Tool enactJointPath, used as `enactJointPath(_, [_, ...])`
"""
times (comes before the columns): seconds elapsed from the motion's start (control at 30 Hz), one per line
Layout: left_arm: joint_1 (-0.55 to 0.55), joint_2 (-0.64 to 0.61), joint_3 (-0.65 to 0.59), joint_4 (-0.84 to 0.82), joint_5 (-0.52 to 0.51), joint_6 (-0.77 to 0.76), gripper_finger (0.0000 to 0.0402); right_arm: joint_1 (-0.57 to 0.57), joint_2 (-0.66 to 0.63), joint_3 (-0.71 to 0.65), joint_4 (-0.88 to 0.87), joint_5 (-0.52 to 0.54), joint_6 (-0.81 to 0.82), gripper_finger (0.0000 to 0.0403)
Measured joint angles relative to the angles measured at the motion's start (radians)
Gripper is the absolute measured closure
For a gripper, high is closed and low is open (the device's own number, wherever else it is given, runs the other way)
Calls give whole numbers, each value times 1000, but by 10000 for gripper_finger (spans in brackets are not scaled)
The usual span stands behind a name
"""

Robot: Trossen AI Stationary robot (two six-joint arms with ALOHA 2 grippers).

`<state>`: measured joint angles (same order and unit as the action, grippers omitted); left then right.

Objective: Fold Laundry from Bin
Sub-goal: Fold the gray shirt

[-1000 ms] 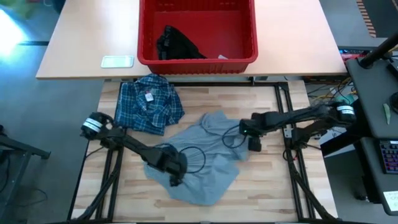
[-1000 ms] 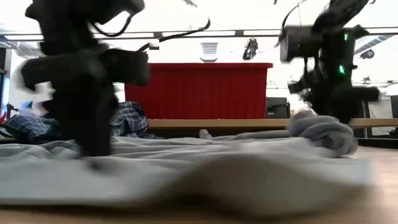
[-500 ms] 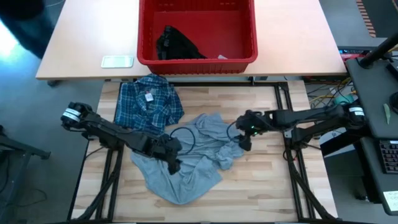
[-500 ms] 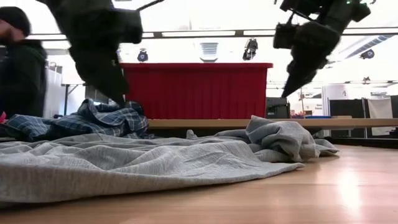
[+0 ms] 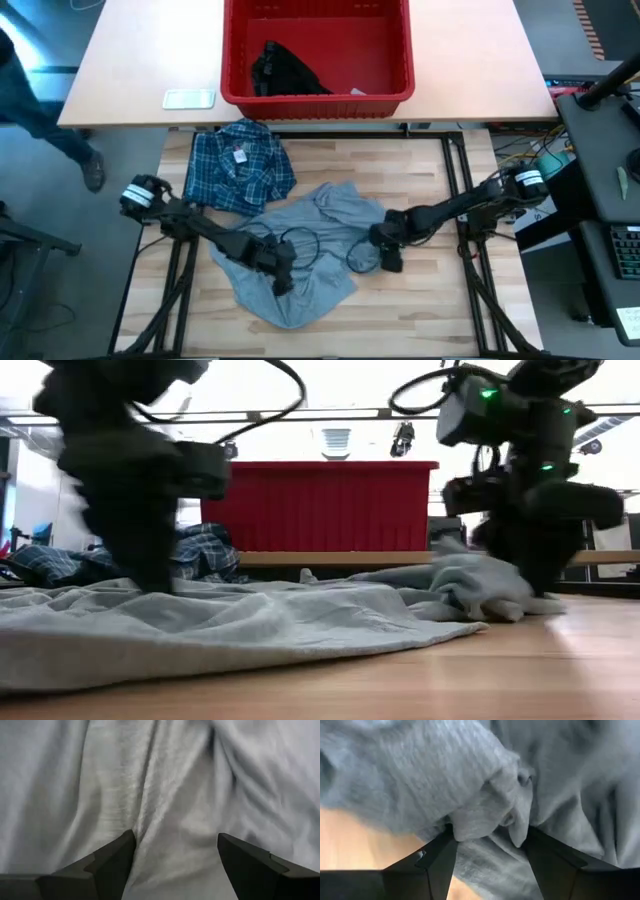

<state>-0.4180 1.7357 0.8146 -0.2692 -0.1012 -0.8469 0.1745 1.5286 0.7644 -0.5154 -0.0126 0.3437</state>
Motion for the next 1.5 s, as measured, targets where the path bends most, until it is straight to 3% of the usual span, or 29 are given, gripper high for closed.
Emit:
enactJointPath(0.2, [-50, -151, -27, -272, 118, 52, 127, 68, -145, 23, -377, -28, 38, 179])
enactJointPath(0.27, [-46, -218, -26, -351, 123, 69, 127, 80, -231, 54, -379, -27, 74, 179])
enactJointPath(0.33, [-34, -290, 6, -305, 94, 96, 127, 91, -292, 62, -352, -24, 104, 179])
enactJointPath(0.43, [2, -325, 47, -212, 22, 156, 126, 91, -349, 57, -138, 20, 156, 179])
enactJointPath(0.57, [62, -254, 97, -66, -39, 184, 126, 92, -304, 17, 132, 110, 181, 179])
enactJointPath(0.73, [89, -53, 139, -17, -44, 134, 126, 92, -133, 0, 131, 204, 181, 179])
enactJointPath(0.87, [53, 88, 185, -4, 44, 83, 129, 134, -26, -5, 116, 122, 204, 179])
enactJointPath(0.9, [40, 104, 199, 6, 97, 61, 131, 156, -15, -4, 108, 99, 216, 179])
enactJointPath(1.0, [-20, 126, 247, -16, 130, 29, 136, 246, -8, -1, 61, 42, 252, 179])
enactJointPath(1.2, [-95, 121, 458, -295, 220, 70, 138, 429, -96, -5, -97, -125, 345, 179])
enactJointPath(1.27, [-96, 119, 545, -393, 223, 98, 138, 445, -172, 13, -102, -129, 397, 179])
enactJointPath(1.4, [-70, 117, 662, -421, 185, 137, 138, 389, -336, 29, -58, 57, 446, 179])
enactJointPath(1.5, [-13, 114, 679, -453, 93, 165, 138, 247, -382, 4, -56, 161, 381, 179])
